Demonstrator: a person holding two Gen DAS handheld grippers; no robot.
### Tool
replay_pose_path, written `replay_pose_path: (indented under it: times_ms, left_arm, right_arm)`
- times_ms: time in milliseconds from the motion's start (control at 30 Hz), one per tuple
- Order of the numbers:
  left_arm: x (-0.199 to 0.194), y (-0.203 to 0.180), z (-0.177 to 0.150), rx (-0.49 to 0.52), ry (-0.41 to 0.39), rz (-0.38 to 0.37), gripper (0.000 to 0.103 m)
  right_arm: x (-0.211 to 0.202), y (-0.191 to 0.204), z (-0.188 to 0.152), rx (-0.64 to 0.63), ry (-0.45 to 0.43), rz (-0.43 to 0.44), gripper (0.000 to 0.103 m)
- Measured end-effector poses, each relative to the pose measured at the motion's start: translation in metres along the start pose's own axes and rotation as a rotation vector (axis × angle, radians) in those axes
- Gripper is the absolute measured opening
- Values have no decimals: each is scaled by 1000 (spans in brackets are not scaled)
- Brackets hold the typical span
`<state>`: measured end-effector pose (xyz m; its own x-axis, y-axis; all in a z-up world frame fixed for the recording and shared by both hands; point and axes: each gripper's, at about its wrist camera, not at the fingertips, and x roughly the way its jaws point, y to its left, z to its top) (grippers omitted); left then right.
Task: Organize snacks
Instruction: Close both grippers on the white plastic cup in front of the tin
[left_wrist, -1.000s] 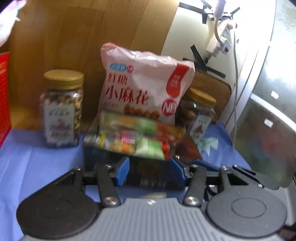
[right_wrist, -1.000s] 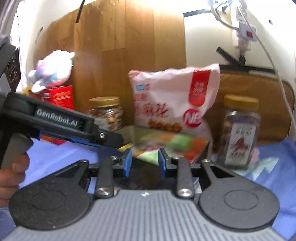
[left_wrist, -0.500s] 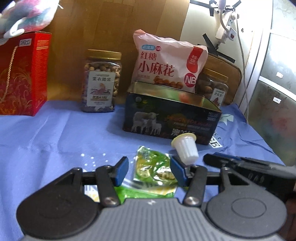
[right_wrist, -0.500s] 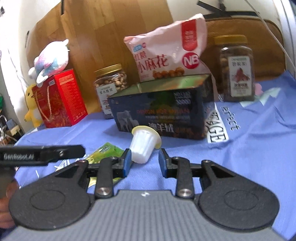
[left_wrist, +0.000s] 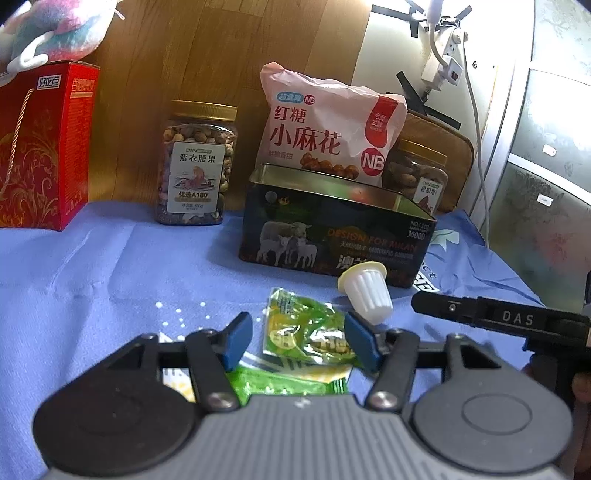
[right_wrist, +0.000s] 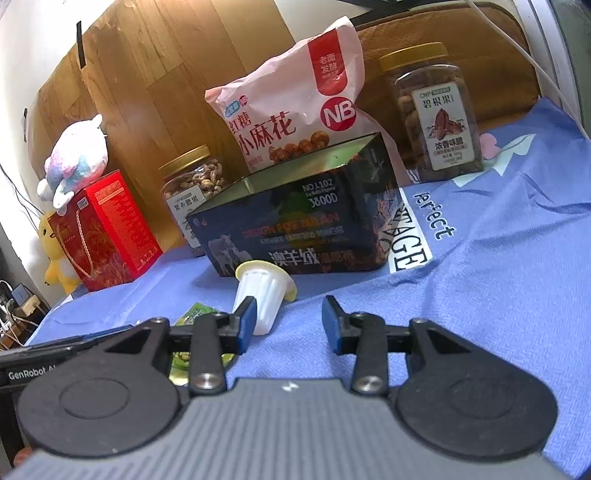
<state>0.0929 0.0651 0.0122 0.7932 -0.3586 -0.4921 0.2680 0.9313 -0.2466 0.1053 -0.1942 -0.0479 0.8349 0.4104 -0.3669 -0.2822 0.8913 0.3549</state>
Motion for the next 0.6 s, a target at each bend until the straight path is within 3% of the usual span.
replay_pose_path:
  times_ms: [467,600]
  left_arm:
    - [0,3,1,-12,-3,0,56]
    - [-2,13,3,-67,-10,-5,56]
  right_arm:
    - [1,0,0,1,0,-2,42]
    - [2,3,0,-13,9,-11,42]
